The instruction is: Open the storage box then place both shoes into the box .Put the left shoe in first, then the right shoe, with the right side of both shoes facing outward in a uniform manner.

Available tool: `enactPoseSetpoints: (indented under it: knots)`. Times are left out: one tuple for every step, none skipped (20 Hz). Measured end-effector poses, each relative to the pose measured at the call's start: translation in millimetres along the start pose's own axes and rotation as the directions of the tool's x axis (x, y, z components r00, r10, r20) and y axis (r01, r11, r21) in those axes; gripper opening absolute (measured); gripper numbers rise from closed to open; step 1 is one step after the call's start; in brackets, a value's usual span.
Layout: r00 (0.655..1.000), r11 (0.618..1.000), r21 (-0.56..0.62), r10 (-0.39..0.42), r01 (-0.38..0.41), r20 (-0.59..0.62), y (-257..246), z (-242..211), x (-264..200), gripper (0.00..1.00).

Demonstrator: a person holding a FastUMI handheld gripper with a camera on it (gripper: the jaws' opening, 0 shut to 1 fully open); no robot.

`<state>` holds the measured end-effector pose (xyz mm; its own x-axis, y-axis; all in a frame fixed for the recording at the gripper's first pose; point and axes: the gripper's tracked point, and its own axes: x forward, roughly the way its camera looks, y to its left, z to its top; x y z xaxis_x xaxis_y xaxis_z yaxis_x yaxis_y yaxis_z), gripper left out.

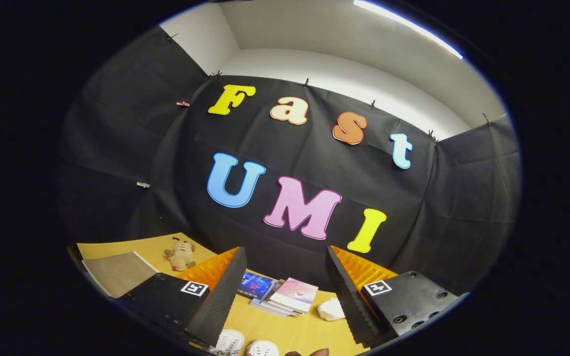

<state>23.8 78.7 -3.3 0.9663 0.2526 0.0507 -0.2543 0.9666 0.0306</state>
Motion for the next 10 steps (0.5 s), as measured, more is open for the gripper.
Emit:
enactPoseSetpoints:
  knots:
    - [1.0, 1.0, -0.006, 0.009, -0.009, 0.005, 4, 1, 2, 0.97]
    - [1.0, 1.0, -0.014, 0.022, -0.022, 0.008, 8, 1, 1, 0.98]
    - [0.999, 0.999, -0.02, 0.038, -0.038, 0.013, 13, 2, 0, 0.98]
    - [0.998, 0.998, -0.022, 0.054, -0.054, 0.018, 17, 4, 0, 0.98]
    - [0.997, 0.997, -0.021, 0.069, -0.069, 0.024, 21, 6, -1, 0.98]
    - [0.996, 0.997, -0.017, 0.079, -0.079, 0.03, 24, 8, -2, 0.98]
    - [0.995, 0.996, -0.009, 0.091, -0.09, 0.034, 28, 9, -3, 0.98]
    - [0.994, 0.995, -0.001, 0.1, -0.1, 0.037, 31, 10, -4, 0.98]
    - [0.993, 0.994, 0.007, 0.109, -0.11, 0.036, 34, 9, -5, 0.98]
    - [0.993, 0.993, 0.012, 0.116, -0.117, 0.034, 37, 9, -6, 0.98]
